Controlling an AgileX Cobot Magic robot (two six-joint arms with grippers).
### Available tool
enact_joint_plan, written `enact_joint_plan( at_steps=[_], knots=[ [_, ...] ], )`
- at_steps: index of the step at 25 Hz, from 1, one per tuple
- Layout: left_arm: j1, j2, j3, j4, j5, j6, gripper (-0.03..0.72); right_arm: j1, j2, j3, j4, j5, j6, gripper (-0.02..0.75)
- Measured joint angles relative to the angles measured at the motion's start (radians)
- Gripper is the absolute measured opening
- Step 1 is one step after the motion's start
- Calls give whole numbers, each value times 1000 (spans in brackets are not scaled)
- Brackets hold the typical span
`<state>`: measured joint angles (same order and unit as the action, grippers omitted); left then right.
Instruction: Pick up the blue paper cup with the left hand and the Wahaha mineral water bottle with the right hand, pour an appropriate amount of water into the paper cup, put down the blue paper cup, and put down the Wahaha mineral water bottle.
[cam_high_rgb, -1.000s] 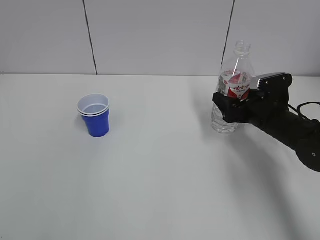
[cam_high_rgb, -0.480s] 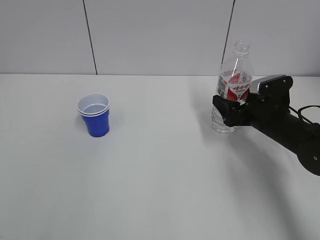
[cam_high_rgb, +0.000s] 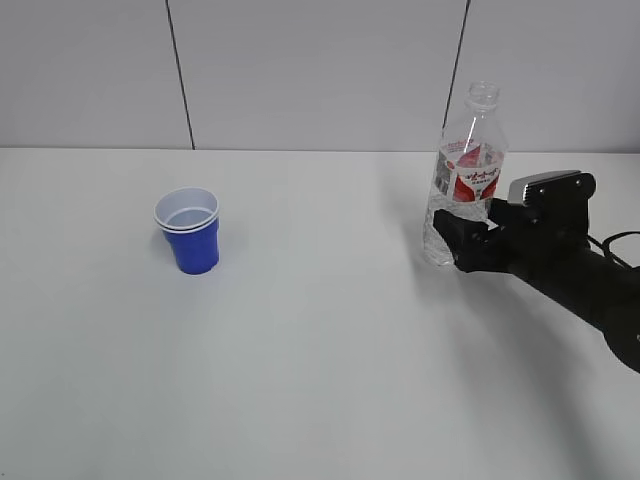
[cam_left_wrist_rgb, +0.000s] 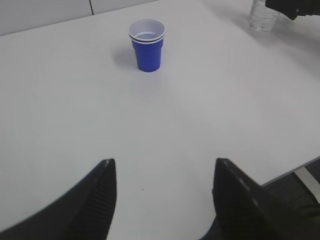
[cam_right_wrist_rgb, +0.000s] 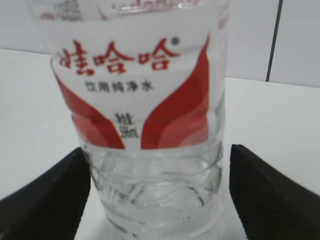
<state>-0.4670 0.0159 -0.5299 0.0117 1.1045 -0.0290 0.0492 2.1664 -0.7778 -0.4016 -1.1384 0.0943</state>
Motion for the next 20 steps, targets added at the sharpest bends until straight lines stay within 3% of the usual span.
enact_joint_plan(
  at_steps=[20],
  knots=[
    [0,0,0,0,0,0,459,0,-104,212,52,-3,-1,625]
  ],
)
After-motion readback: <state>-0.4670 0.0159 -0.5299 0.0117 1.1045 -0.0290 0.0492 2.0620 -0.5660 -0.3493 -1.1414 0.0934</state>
